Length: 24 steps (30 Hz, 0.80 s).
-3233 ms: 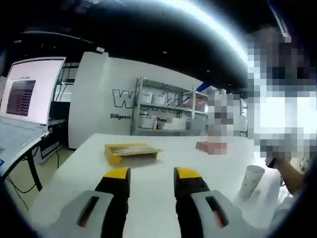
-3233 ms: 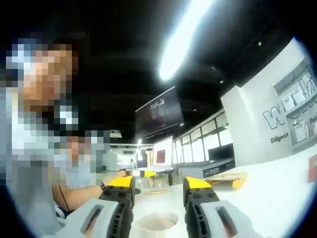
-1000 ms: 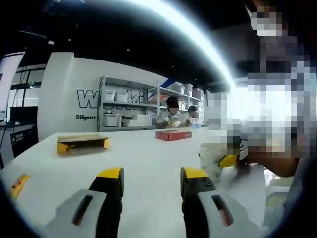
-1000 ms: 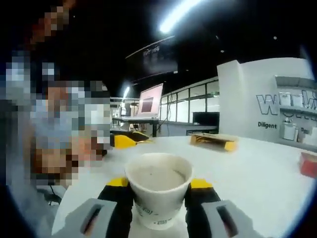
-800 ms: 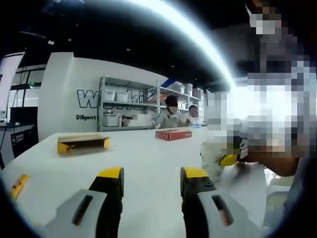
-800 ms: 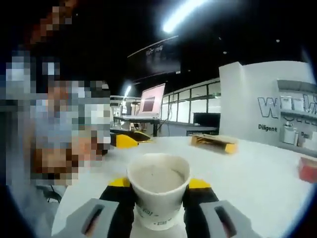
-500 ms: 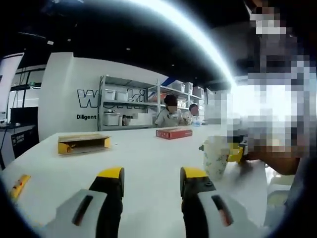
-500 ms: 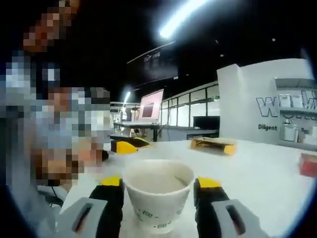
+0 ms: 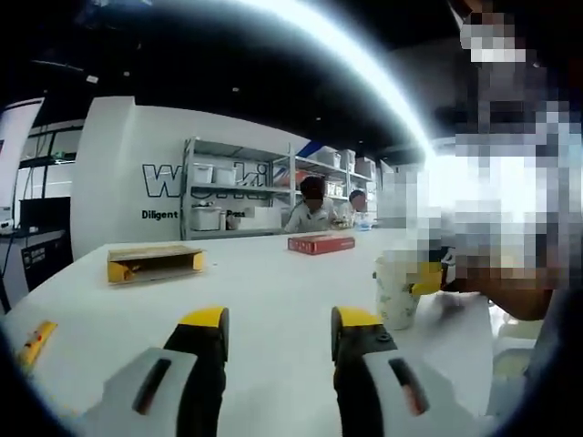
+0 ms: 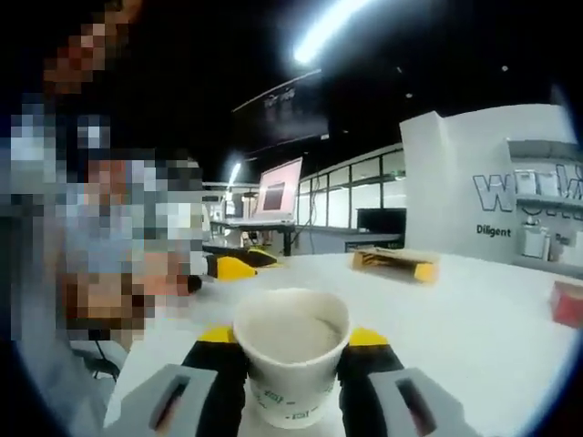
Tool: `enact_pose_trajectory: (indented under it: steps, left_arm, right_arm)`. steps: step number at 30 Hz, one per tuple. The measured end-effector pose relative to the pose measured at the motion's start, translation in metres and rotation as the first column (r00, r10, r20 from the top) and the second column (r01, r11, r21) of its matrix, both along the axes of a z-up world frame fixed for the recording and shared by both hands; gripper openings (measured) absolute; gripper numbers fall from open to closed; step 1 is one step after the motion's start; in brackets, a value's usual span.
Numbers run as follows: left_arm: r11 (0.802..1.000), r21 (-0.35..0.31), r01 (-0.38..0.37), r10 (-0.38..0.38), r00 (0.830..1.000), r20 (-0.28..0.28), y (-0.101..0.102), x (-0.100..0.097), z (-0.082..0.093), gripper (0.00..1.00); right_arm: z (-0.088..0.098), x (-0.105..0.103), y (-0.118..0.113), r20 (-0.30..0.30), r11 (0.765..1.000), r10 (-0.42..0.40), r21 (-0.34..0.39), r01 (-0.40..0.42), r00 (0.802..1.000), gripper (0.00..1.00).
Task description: Tear open the coffee pouch, take out the coffee, and pour the coffee from the pouch into the cup
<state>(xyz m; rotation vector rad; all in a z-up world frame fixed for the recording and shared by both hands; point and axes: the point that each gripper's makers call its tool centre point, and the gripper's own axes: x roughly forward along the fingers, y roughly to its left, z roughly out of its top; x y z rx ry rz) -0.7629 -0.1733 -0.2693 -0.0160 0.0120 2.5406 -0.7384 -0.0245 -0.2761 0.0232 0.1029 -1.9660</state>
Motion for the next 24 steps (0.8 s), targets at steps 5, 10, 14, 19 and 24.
enact_pose_trajectory:
  steps: [5,10,14,19,24]
  left_arm:
    - [1.0,0.0,-0.002,0.002,1.0,-0.001,0.0,0.0,0.0,0.47]
    - [1.0,-0.001,-0.002,0.002,1.0,-0.001,-0.001,0.0,0.0,0.47]
    - [1.0,-0.003,-0.002,0.002,1.0,-0.001,0.0,0.0,0.0,0.47]
    - [1.0,-0.004,-0.003,0.003,1.0,-0.001,0.0,0.001,0.0,0.47]
    - [1.0,-0.005,-0.004,0.004,1.0,0.0,-0.001,0.001,0.0,0.47]
  right_arm:
    - [-0.001,0.004,-0.002,-0.017,0.999,0.038,0.032,-0.038,0.999,0.48]
    - [-0.021,0.0,-0.001,0.028,0.998,0.023,0.065,-0.024,0.999,0.7]
    - [-0.011,0.003,0.0,0.028,0.999,0.022,0.027,-0.022,0.999,0.57]
    - [-0.007,0.006,-0.003,0.048,0.999,0.021,0.024,-0.023,0.999,0.4]
    - [0.006,0.009,-0.002,-0.006,1.0,0.02,-0.005,-0.021,1.0,0.41]
